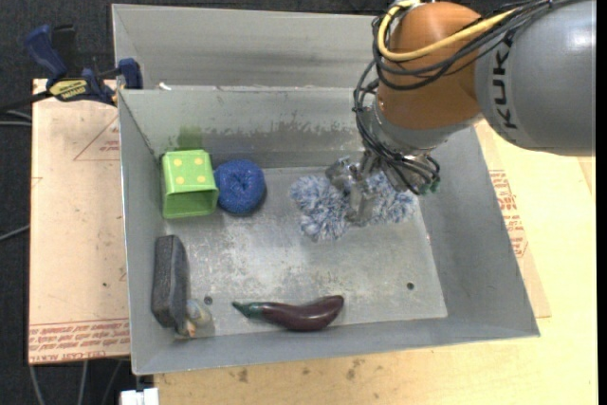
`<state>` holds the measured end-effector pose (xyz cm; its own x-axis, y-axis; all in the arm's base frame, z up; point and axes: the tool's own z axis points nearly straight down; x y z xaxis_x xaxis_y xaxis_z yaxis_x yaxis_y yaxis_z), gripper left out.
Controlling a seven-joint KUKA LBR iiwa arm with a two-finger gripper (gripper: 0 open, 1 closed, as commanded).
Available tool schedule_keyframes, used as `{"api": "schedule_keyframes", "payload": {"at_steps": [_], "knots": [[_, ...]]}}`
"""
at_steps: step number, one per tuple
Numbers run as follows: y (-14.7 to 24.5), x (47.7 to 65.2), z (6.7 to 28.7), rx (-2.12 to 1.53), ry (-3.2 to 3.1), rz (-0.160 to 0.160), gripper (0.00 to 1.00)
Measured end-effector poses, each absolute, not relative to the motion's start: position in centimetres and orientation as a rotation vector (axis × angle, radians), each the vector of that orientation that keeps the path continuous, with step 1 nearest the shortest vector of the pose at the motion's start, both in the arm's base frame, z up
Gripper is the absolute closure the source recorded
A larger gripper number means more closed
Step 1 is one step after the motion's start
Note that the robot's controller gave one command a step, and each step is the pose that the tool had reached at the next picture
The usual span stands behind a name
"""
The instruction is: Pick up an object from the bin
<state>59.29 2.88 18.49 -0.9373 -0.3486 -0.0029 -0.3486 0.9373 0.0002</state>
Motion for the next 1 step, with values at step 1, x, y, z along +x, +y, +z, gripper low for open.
{"api": "schedule_keyframes", "payload": {"at_steps": [1], "knots": [[1.31, 61.51, 27.31, -0.56, 3.087, 0.0, 1.0]]}}
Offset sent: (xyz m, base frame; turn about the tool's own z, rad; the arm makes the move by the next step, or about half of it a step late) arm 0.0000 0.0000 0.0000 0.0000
